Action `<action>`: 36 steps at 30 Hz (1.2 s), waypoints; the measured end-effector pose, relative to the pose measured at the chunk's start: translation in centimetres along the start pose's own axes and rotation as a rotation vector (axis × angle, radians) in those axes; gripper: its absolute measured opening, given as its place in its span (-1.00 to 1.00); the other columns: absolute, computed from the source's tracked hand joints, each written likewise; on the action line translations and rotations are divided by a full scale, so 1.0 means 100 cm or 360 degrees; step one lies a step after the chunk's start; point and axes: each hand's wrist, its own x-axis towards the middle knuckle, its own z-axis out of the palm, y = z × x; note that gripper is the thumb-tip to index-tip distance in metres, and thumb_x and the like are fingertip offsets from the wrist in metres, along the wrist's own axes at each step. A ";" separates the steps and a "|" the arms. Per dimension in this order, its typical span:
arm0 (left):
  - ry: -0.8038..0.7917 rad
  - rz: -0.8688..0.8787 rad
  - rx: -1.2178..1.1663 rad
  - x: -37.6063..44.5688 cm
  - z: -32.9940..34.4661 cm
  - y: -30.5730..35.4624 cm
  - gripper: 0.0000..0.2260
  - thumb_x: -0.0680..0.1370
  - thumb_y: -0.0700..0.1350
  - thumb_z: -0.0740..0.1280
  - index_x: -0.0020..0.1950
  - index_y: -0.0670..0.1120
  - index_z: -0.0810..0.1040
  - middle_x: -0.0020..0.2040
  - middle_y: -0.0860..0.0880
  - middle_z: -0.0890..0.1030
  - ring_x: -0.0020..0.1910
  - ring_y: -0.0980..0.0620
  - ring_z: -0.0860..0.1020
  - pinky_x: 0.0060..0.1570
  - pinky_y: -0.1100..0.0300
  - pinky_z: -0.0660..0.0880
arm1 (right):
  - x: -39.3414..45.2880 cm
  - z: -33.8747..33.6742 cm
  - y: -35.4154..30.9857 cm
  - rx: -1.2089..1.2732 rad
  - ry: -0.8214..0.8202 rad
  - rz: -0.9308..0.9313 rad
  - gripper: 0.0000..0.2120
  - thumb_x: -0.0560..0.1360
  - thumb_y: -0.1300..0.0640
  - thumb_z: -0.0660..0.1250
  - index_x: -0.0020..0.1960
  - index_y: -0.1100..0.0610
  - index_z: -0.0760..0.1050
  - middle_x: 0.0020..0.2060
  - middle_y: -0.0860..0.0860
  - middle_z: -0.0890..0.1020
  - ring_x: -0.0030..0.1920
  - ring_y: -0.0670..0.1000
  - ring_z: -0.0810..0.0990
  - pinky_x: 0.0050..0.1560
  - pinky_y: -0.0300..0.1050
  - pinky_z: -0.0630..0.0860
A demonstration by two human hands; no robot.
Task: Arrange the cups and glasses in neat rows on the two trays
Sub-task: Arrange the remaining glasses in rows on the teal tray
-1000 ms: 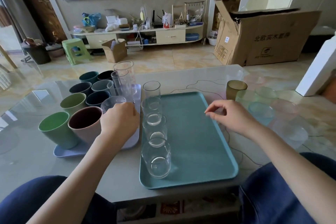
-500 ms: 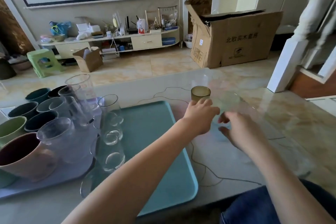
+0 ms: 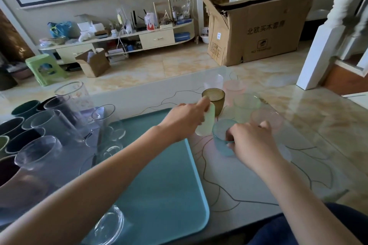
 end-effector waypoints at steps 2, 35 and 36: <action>0.0038 -0.0118 -0.0019 -0.007 -0.021 -0.021 -0.73 0.52 -0.26 0.24 -0.05 0.04 0.19 -0.17 0.07 0.53 -0.22 -0.05 0.51 -0.31 0.19 0.36 | 0.000 -0.001 -0.002 0.0043 -0.0030 -0.0012 -0.89 0.50 0.15 0.28 -0.14 -0.06 0.45 -0.13 -0.03 0.63 0.03 0.07 0.55 -0.12 -0.06 0.09; -0.0311 0.0398 0.0176 -0.024 -0.019 -0.033 -0.74 0.47 0.12 0.35 0.09 0.04 0.58 0.45 0.11 0.27 0.45 0.11 0.08 0.42 0.07 0.05 | 0.016 -0.011 -0.042 0.0632 0.0062 -0.0138 -0.80 0.47 0.29 0.28 -0.07 0.04 0.60 -0.41 -0.15 0.50 -0.25 0.00 0.48 -0.20 -0.15 0.40; -0.0284 0.0398 0.0167 -0.021 -0.017 -0.033 -0.77 0.49 0.11 0.33 0.06 0.03 0.59 0.39 0.12 0.37 0.44 0.11 0.15 0.45 0.06 0.06 | 0.015 -0.011 -0.043 0.0651 0.0070 -0.0148 -0.81 0.47 0.28 0.29 -0.06 0.04 0.61 -0.33 -0.10 0.59 -0.19 0.05 0.55 -0.21 -0.15 0.42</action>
